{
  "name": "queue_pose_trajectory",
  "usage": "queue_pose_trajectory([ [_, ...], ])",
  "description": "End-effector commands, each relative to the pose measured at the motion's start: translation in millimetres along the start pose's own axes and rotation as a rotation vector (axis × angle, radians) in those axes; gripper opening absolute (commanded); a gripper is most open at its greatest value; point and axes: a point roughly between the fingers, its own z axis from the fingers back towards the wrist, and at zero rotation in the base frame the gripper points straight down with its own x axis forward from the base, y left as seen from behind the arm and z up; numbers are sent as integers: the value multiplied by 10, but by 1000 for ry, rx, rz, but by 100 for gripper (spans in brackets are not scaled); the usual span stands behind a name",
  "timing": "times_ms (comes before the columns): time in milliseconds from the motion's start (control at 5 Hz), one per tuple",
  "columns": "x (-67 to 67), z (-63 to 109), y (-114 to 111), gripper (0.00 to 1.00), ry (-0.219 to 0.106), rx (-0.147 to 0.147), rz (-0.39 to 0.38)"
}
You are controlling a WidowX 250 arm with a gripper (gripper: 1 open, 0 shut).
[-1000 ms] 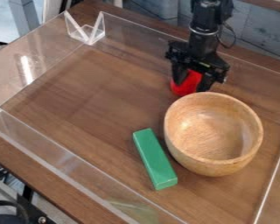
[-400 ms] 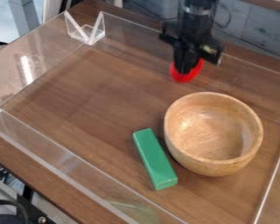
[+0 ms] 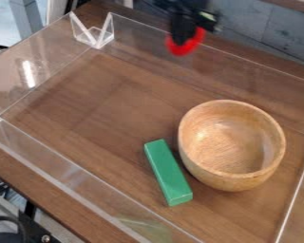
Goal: Move the red fruit to the right
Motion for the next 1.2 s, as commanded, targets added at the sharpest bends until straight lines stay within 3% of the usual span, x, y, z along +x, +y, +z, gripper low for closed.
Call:
queue_pose_trajectory([
  [0,-29,124,358,0,-43,30,30],
  [200,-187,-13,794,0,-8,36,65],
  [400,-308,-189,1143,0,21,31,48],
  [600,-303,-508,1462,0,45,17,-77],
  [800,-272,-716,1493,0,47,-6,-183],
  [1000,-201,-788,1542,0,40,-38,-235],
])
